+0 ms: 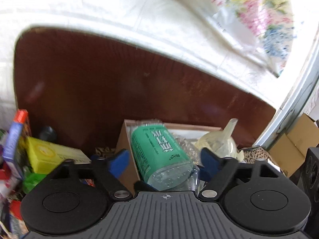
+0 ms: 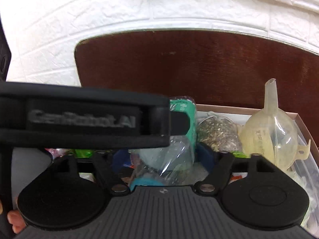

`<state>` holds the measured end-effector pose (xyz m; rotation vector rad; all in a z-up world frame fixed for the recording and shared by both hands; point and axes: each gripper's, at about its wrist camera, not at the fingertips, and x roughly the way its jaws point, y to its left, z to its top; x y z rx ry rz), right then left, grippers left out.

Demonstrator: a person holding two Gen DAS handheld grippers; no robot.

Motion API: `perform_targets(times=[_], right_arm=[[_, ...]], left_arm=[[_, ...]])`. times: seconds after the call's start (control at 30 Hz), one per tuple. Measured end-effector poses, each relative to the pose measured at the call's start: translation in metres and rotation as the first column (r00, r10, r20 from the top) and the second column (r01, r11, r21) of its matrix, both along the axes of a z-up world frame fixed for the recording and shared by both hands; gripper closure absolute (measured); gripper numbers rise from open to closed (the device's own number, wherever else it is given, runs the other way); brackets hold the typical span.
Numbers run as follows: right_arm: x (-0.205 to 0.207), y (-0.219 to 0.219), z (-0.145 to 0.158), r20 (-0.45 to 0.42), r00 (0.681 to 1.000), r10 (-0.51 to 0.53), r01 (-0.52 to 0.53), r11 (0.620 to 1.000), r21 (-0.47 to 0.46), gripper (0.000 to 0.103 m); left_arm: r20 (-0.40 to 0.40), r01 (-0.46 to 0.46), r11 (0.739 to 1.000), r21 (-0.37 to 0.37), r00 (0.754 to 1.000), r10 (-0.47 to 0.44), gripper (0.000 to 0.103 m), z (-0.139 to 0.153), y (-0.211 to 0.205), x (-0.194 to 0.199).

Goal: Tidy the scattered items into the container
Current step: 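Lower the bottle into the box and open the left gripper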

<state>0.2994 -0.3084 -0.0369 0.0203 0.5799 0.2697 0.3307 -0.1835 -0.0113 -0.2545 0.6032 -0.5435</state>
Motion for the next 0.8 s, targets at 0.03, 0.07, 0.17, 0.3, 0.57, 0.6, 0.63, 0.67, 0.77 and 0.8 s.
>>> perform_targets(times=[0.03, 0.07, 0.17, 0.3, 0.57, 0.6, 0.63, 0.67, 0.77, 0.8], right_arm=[[-0.005, -0.001, 0.002, 0.010, 1.000, -0.006, 0.006, 1.000, 0.009, 0.014], [-0.010, -0.003, 0.004, 0.021, 1.000, -0.017, 0.017, 1.000, 0.013, 0.010], [-0.028, -0.006, 0.013, 0.049, 0.998, -0.047, 0.046, 0.999, 0.027, 0.005], [-0.054, -0.010, 0.022, 0.052, 0.998, -0.044, 0.039, 0.995, 0.088, 0.001], [-0.113, 0.010, 0.027, 0.065, 0.997, -0.037, 0.035, 0.999, 0.023, 0.000], [-0.120, 0.013, 0.028, 0.067, 0.997, -0.038, 0.038, 0.999, 0.013, 0.000], [-0.126, 0.016, 0.028, 0.068, 0.997, -0.038, 0.038, 0.999, 0.004, 0.000], [-0.129, 0.020, 0.028, 0.068, 0.997, -0.038, 0.038, 0.999, -0.002, 0.000], [-0.141, 0.029, 0.029, 0.064, 0.997, -0.040, 0.040, 0.999, 0.000, 0.000], [-0.144, 0.032, 0.029, 0.063, 0.997, -0.040, 0.040, 0.999, 0.003, 0.000]], left_arm=[[0.011, 0.007, 1.000, -0.009, 1.000, -0.007, 0.011, 0.003, 0.003, -0.005], [0.012, 0.014, 1.000, -0.018, 1.000, -0.013, 0.010, 0.005, 0.005, -0.009], [0.011, 0.013, 0.999, -0.036, 1.000, -0.012, 0.001, 0.010, 0.012, -0.025], [0.035, 0.001, 1.000, -0.021, 0.999, -0.001, 0.000, 0.012, 0.017, -0.051], [0.049, 0.007, 1.000, 0.003, 0.999, -0.007, 0.000, 0.010, 0.026, -0.105], [0.063, 0.008, 1.000, 0.012, 0.998, -0.008, 0.000, 0.010, 0.028, -0.112], [0.073, 0.011, 1.000, 0.020, 0.997, -0.013, 0.000, 0.010, 0.030, -0.119], [0.075, 0.015, 0.999, 0.028, 0.997, -0.017, 0.000, 0.010, 0.032, -0.125], [0.062, 0.012, 0.999, 0.037, 0.998, -0.015, 0.000, 0.010, 0.038, -0.140], [0.062, 0.008, 0.999, 0.042, 0.998, -0.010, 0.000, 0.011, 0.041, -0.146]])
